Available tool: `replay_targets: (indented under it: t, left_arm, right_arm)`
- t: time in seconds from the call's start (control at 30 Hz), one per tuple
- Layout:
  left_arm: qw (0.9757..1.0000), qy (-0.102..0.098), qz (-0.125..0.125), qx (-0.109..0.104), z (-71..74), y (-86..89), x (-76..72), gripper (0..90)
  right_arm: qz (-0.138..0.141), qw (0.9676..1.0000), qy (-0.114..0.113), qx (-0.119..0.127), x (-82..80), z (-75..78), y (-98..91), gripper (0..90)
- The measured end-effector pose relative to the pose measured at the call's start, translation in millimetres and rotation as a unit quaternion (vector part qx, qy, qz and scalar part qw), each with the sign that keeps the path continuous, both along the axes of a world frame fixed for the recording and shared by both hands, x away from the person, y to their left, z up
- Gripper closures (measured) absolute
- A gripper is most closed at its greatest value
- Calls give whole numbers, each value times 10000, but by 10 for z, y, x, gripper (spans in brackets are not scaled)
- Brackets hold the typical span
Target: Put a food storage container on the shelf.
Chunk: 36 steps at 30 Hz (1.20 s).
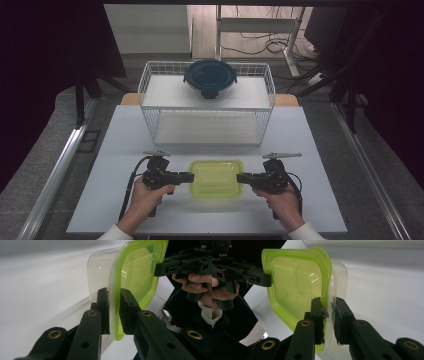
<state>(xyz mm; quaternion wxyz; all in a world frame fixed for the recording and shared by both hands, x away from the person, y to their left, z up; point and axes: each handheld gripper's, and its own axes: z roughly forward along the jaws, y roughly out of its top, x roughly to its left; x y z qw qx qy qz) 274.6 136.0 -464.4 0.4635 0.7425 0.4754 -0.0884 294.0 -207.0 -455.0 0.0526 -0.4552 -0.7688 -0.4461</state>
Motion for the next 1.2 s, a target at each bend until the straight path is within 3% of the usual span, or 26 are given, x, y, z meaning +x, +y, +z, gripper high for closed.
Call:
replay_targets:
  t: [0.27,0.7,1.2]
  left_arm:
    - [9999,-110,-5,-49,103,22,39,796]
    - [9990,-440,-16,-22,399,53,106,797]
    - [9973,-738,1,-54,705,67,141,797]
  right_arm:
    - [60,9993,-372,-40,10,220,23,785]
    - [37,9984,-560,17,62,383,42,789]
    - [32,9962,-869,74,87,686,42,789]
